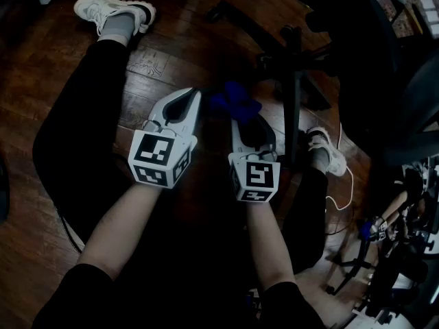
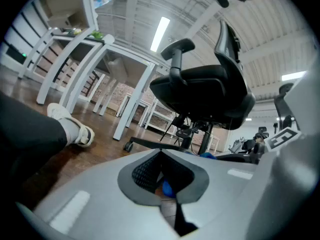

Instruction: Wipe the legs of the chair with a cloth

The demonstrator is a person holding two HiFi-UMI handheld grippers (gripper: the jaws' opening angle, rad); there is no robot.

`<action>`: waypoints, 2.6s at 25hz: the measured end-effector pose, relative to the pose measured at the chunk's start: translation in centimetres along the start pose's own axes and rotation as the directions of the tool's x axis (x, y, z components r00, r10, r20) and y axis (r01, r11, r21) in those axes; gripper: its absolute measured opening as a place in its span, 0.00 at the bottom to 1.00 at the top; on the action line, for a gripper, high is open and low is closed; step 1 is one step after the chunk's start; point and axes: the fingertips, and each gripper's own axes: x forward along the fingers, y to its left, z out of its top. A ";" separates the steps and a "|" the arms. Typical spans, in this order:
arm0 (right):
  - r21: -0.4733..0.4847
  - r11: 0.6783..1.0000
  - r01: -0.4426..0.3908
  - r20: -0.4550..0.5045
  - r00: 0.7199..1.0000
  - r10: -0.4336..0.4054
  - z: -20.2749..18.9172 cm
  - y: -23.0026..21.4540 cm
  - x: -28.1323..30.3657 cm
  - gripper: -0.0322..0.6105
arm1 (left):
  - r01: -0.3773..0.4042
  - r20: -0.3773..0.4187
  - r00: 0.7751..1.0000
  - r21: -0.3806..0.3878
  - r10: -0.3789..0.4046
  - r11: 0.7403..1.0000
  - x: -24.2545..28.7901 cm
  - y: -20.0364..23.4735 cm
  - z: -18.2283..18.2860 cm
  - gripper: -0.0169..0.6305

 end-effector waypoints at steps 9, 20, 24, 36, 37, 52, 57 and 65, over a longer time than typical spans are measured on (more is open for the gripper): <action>-0.100 0.989 0.106 -0.022 0.994 -0.109 1.3 -6.2 9.8 0.26 | 0.048 -0.056 0.997 0.081 -0.044 0.996 -0.2 1.5 -2.6 0.03; -0.191 0.966 0.176 -0.231 0.948 -0.219 -0.7 -11.6 15.2 0.26 | 0.074 -0.124 0.990 -0.006 -0.074 0.997 -0.2 1.9 -3.9 0.03; -0.175 0.969 0.176 -0.266 0.939 -0.219 -0.9 -10.6 15.4 0.25 | 0.066 -0.118 0.991 -0.033 -0.069 0.997 0.0 2.2 -3.8 0.03; -0.037 0.998 0.053 -0.330 0.942 -0.062 -1.3 -4.1 14.7 0.25 | 0.008 -0.097 0.995 -0.056 -0.014 0.998 -0.5 3.7 -3.7 0.03; -0.040 0.999 0.026 -0.341 0.939 -0.038 -1.2 -3.0 14.7 0.25 | 0.004 -0.093 0.996 -0.061 -0.009 0.998 -0.6 3.8 -3.6 0.03; 0.074 0.972 -0.221 -0.295 0.927 0.233 -0.5 8.1 13.5 0.25 | -0.096 -0.063 0.994 -0.050 0.093 0.994 -2.1 6.0 -3.2 0.03; 0.096 0.991 -0.094 -0.073 0.992 0.101 1.5 3.6 11.4 0.25 | -0.070 -0.048 0.996 -0.011 0.070 0.997 -1.8 5.0 -2.7 0.03; 0.119 0.972 0.205 -0.021 0.979 -0.204 -1.5 -12.2 8.0 0.25 | 0.019 -0.073 0.997 0.127 -0.010 0.992 -0.9 2.1 -3.4 0.03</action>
